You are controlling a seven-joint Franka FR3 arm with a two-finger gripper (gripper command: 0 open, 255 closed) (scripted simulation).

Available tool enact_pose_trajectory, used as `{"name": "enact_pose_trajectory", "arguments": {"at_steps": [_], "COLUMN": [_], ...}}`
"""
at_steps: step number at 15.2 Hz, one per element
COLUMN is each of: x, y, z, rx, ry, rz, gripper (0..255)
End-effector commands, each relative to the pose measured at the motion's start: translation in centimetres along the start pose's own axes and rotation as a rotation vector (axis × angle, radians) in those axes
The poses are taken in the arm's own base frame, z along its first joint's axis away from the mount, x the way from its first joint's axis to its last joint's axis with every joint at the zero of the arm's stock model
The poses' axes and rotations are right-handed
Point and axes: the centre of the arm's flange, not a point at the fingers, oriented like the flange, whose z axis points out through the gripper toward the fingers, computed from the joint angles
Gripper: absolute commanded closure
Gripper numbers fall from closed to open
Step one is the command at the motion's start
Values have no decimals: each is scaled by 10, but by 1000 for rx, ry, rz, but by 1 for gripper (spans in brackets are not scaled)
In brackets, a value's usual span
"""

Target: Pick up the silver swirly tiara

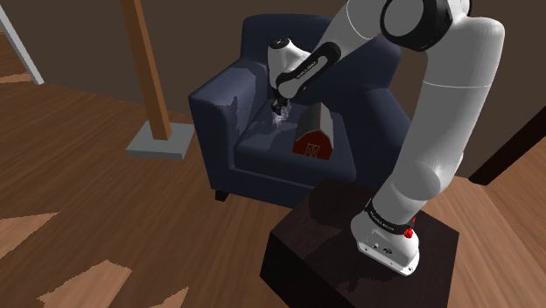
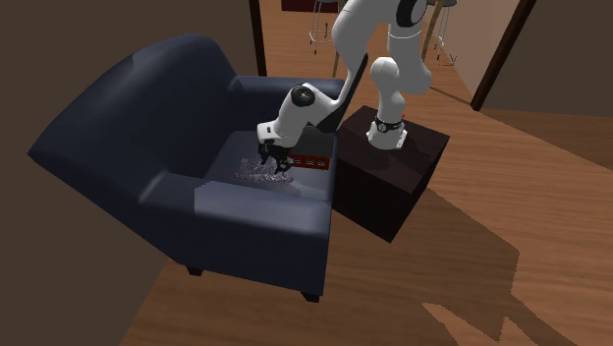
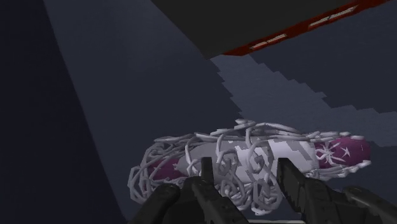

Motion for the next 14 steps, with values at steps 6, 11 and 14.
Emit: {"name": "enact_pose_trajectory", "arguments": {"at_steps": [6, 11, 14], "x": [1, -1, 0], "y": [0, 5, 11], "z": [2, -13, -28], "rx": [1, 1, 1], "ry": [-2, -2, -2], "rz": [-1, -1, -1], "gripper": [255, 255, 255]}}
